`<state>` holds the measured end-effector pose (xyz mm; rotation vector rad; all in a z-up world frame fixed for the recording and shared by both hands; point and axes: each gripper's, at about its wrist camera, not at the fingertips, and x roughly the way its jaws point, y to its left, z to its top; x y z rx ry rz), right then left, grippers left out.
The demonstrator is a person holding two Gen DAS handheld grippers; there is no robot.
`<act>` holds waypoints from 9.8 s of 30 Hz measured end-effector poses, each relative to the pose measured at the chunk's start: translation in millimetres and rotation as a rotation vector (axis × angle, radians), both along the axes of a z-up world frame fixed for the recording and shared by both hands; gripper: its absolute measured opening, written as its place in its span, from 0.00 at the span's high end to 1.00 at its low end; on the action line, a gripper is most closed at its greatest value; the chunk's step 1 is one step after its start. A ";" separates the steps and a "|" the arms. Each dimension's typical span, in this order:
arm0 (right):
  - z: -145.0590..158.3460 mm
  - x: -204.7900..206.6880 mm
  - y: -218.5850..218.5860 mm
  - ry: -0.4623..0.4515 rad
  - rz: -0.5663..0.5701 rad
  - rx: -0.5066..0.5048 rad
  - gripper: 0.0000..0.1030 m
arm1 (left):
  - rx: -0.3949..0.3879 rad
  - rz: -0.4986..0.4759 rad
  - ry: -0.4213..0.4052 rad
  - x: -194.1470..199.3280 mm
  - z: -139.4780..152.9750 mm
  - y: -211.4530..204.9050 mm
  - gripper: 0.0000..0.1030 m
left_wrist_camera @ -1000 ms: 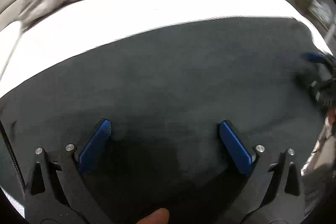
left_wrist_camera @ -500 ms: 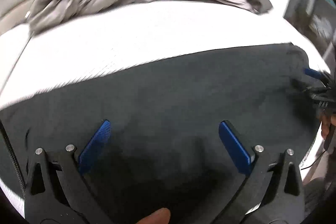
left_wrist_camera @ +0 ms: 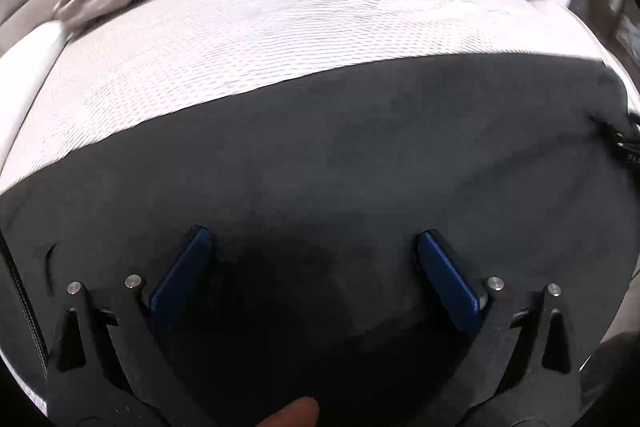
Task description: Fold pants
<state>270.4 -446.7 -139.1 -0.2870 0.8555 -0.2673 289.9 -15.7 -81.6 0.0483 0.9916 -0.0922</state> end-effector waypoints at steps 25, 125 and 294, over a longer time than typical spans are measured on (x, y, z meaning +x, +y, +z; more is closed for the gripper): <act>-11.2 67.6 138.9 0.122 0.370 0.152 0.00 | -0.036 0.022 0.039 29.4 1.8 -83.7 0.00; 11.0 -25.3 210.2 0.073 0.562 0.332 0.23 | -0.038 -0.018 -0.025 -46.9 0.1 27.5 0.71; 21.1 -106.3 -108.4 -0.371 -0.055 0.778 0.81 | -0.135 -0.113 -0.126 -96.9 -3.2 -75.3 0.20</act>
